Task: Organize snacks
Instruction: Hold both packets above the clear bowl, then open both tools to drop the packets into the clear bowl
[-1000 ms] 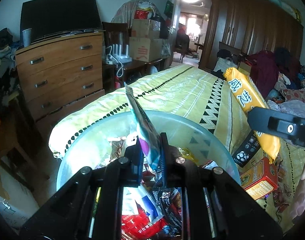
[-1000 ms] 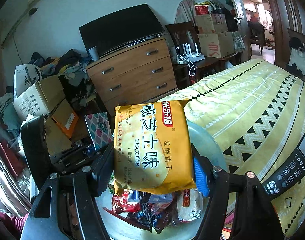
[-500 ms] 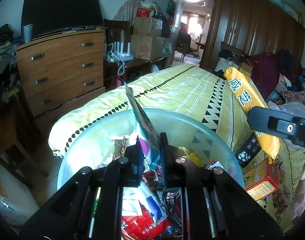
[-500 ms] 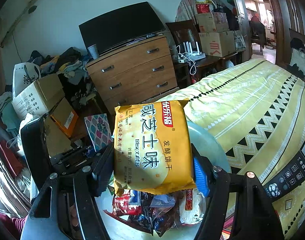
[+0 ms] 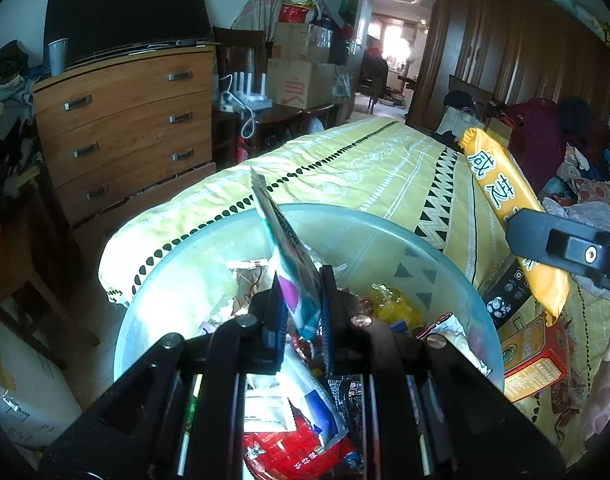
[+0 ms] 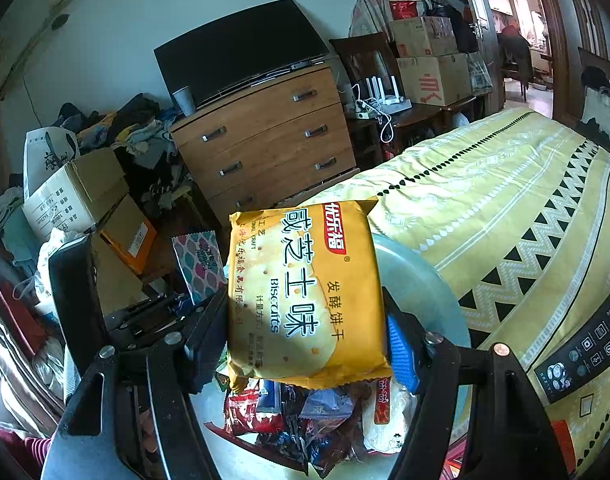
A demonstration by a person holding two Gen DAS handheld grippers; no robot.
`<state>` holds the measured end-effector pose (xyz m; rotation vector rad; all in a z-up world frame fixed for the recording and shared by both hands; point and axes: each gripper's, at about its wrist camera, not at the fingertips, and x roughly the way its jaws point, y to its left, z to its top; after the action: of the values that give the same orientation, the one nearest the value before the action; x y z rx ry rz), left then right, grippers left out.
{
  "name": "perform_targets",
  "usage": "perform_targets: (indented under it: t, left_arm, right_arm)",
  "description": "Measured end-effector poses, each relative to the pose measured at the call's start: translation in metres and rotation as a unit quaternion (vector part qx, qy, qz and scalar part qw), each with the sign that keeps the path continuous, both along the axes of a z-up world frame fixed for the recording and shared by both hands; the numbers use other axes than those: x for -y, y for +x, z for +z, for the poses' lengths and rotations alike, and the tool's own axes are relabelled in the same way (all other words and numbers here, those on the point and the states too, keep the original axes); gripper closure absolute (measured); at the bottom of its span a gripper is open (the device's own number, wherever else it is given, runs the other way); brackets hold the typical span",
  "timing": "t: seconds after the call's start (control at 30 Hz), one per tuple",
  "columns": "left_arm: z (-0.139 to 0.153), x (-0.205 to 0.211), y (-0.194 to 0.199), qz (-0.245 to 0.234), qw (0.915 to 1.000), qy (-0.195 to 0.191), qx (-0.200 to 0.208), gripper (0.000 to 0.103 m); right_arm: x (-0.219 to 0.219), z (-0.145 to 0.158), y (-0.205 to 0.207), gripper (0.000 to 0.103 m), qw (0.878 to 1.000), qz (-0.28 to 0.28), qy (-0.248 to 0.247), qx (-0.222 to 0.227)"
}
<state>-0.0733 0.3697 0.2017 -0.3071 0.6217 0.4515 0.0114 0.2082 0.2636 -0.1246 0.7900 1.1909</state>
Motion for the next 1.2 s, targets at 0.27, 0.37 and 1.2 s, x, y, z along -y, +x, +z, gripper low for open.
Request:
perform_targets:
  t: [0.27,0.37,1.2]
  left_arm:
    - [-0.001,-0.001,0.000,0.000,1.0000,-0.001,-0.005,0.089]
    - [-0.003,-0.003,0.001,0.002,1.0000,-0.003,-0.009,0.089]
    - [-0.016,-0.011,0.007,0.011,0.9994,-0.011,-0.032,0.072]
  right_arm:
    - [-0.005,-0.002,0.000,0.031,1.000,0.001,-0.001,-0.002]
    - [-0.006,-0.003,0.000,0.031,1.000,0.001,-0.002,-0.003]
    - [-0.010,-0.014,0.003,0.029,1.000,-0.001,-0.011,-0.003]
